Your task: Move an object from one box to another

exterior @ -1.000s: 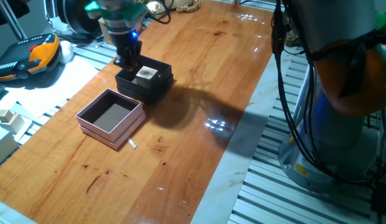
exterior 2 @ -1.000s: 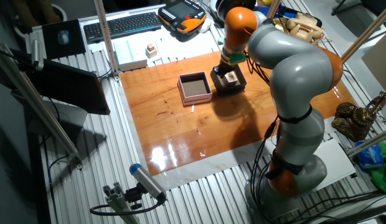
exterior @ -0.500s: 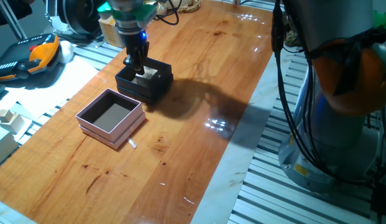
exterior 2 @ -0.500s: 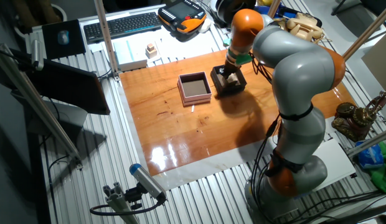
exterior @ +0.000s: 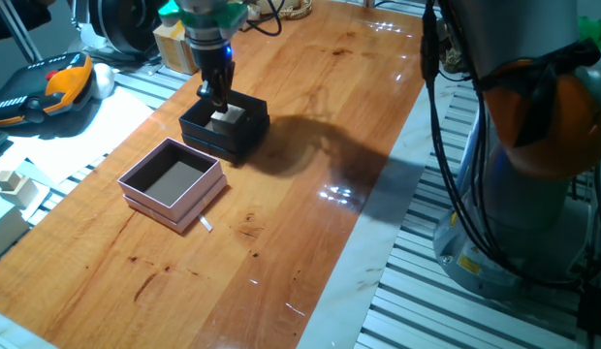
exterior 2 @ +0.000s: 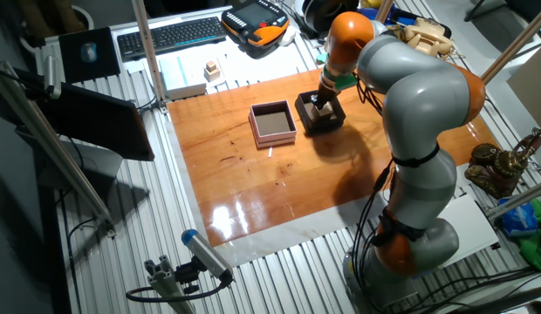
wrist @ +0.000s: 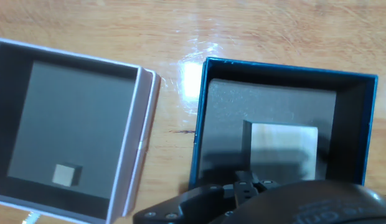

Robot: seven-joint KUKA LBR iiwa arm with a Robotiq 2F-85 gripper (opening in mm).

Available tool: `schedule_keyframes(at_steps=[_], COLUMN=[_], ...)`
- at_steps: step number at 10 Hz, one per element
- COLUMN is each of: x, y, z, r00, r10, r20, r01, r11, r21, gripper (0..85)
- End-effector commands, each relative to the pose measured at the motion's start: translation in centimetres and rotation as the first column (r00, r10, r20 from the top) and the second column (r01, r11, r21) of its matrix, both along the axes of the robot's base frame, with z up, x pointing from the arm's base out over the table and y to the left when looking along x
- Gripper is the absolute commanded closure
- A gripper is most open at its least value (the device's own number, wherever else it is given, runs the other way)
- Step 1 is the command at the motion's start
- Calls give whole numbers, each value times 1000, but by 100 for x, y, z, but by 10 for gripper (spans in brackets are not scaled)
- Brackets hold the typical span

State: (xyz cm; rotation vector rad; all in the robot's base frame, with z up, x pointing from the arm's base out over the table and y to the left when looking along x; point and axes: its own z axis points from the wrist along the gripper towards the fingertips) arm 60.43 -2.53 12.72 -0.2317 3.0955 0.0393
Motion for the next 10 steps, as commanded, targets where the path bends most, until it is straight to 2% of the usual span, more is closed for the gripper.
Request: schedule_keyframes(at_steps=[1, 7, 10], x=[5, -1, -1], y=[-18, -55, -55], z=[-5, -38, -38], r00=[1000, 1000, 1000], r10=[10, -10, -20], r20=[-1, 12, 14], r01=[-10, 10, 19], r11=[1000, 1000, 999], r21=[4, 6, 36], gripper=[850, 850, 850])
